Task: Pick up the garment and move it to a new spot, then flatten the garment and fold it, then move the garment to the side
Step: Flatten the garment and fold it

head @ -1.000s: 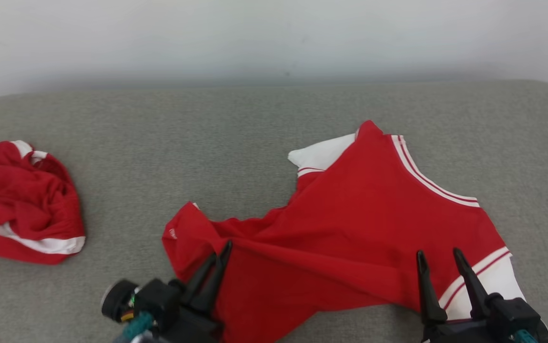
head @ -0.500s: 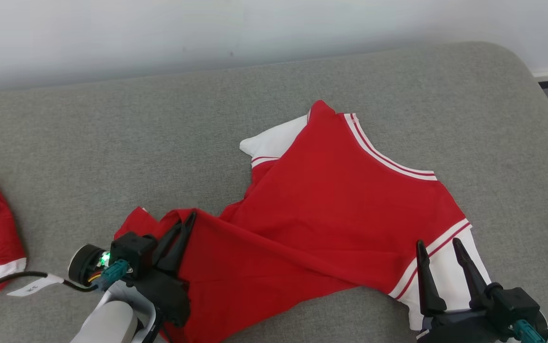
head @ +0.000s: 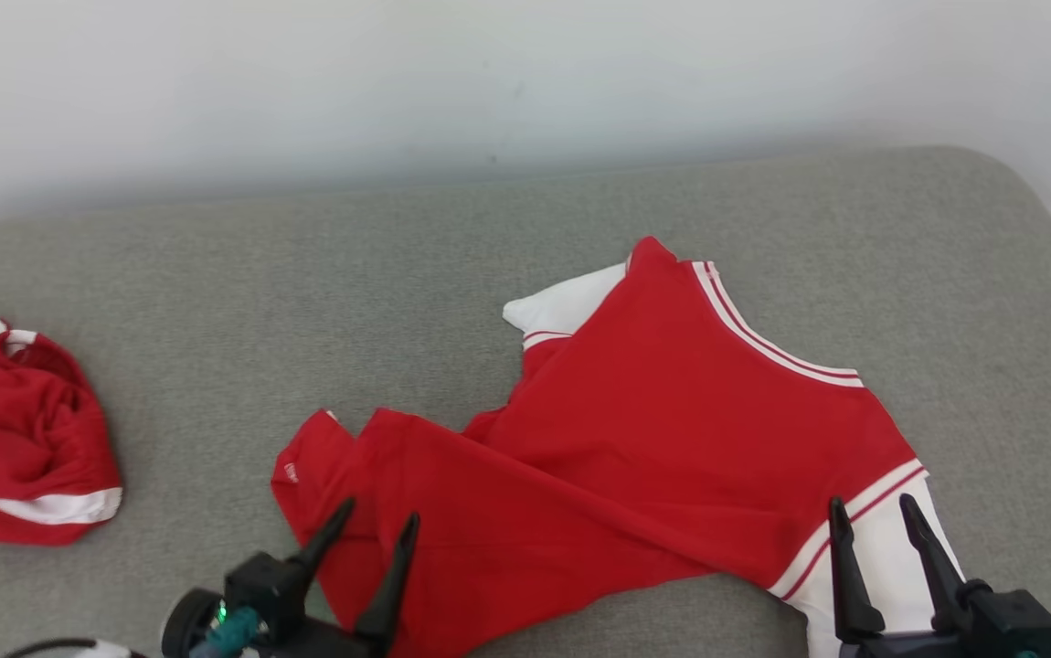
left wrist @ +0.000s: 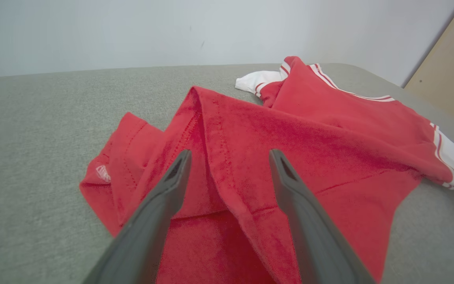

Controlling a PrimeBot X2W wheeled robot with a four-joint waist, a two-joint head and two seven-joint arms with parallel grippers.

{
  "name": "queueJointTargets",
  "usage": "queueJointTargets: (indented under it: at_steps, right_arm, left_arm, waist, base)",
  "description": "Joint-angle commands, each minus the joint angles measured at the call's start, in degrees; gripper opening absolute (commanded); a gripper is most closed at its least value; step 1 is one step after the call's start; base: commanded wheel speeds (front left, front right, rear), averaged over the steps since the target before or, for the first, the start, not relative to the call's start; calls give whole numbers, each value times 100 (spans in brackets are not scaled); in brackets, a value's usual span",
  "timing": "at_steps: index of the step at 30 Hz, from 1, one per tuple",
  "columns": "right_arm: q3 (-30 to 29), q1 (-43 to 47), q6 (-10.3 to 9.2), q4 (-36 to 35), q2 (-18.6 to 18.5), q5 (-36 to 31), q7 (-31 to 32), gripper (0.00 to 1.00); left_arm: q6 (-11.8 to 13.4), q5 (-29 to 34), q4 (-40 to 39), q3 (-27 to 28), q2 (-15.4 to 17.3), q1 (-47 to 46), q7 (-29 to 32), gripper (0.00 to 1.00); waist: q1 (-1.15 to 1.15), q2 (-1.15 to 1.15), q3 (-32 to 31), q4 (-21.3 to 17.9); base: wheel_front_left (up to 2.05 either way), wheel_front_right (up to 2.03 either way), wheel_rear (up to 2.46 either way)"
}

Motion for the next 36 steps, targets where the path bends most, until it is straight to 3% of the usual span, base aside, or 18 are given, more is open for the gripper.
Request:
queueJointTargets:
  at_steps: [1, 13, 23, 36]
  right_arm:
    - [-65, 101, 6, -34, 0, -45, 3, 100]
    - [-692, 172, 6, 293, -178, -526, 2, 100]
    - [-1301, 112, 6, 1155, -223, -865, 2, 100]
    - [-1621, -294, 6, 2322, -131, -1220, 11, 100]
  left_arm:
    - [11, 104, -86, 49, -50, 213, -24, 100]
    - [11, 185, -130, -28, -206, 519, -24, 100]
    - [11, 151, -31, -7, -195, 315, -24, 100]
    - [11, -45, 405, -196, -187, 166, -24, 100]
  waist:
    - [1, 0, -173, 206]
    - [1, 0, 39, 239]
    - [1, 0, 252, 148]
    - [1, 0, 267, 128]
  base:
    - [0, 0, 0]
    - [0, 0, 0]
    - [0, 0, 0]
    - [0, 0, 0]
